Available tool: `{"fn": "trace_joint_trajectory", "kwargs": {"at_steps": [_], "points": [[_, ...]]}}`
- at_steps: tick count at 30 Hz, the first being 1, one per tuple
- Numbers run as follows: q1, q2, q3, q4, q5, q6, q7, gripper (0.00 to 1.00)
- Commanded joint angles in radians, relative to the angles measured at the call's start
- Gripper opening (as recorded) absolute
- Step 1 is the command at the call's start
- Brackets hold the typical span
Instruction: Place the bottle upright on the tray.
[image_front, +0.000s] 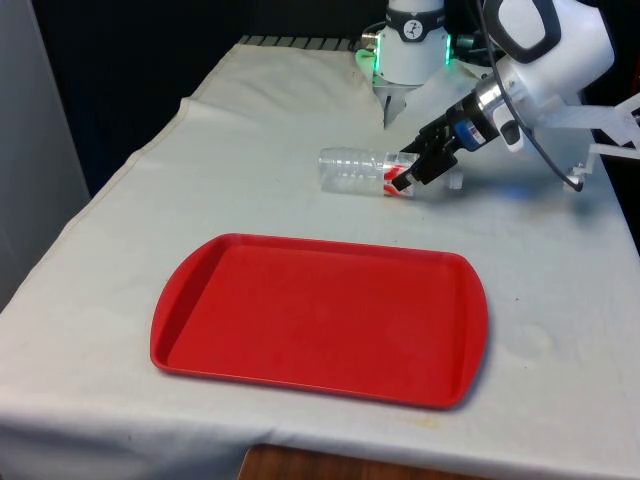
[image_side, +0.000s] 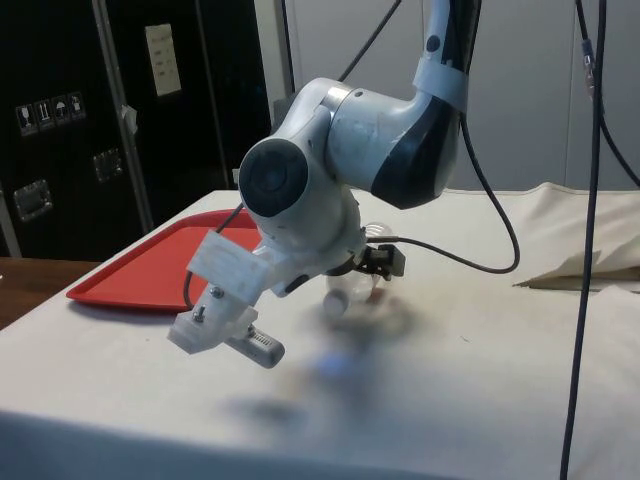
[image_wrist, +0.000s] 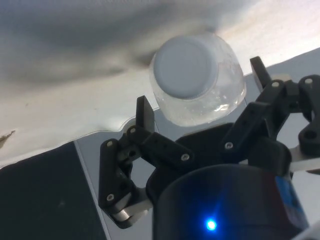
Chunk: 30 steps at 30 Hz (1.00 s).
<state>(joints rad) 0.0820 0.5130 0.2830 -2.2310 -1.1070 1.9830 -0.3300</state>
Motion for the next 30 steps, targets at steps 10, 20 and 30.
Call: {"fn": "trace_joint_trajectory", "kwargs": {"at_steps": [10,20,30], "points": [[0.000,0.001,-0.001,0.001,0.000,0.001,0.002,0.68],[-0.001,-0.002,0.005,0.002,-0.001,-0.013,0.001,0.38],[-0.004,-0.039,0.012,-0.002,0.014,-0.034,-0.019,0.00]]}}
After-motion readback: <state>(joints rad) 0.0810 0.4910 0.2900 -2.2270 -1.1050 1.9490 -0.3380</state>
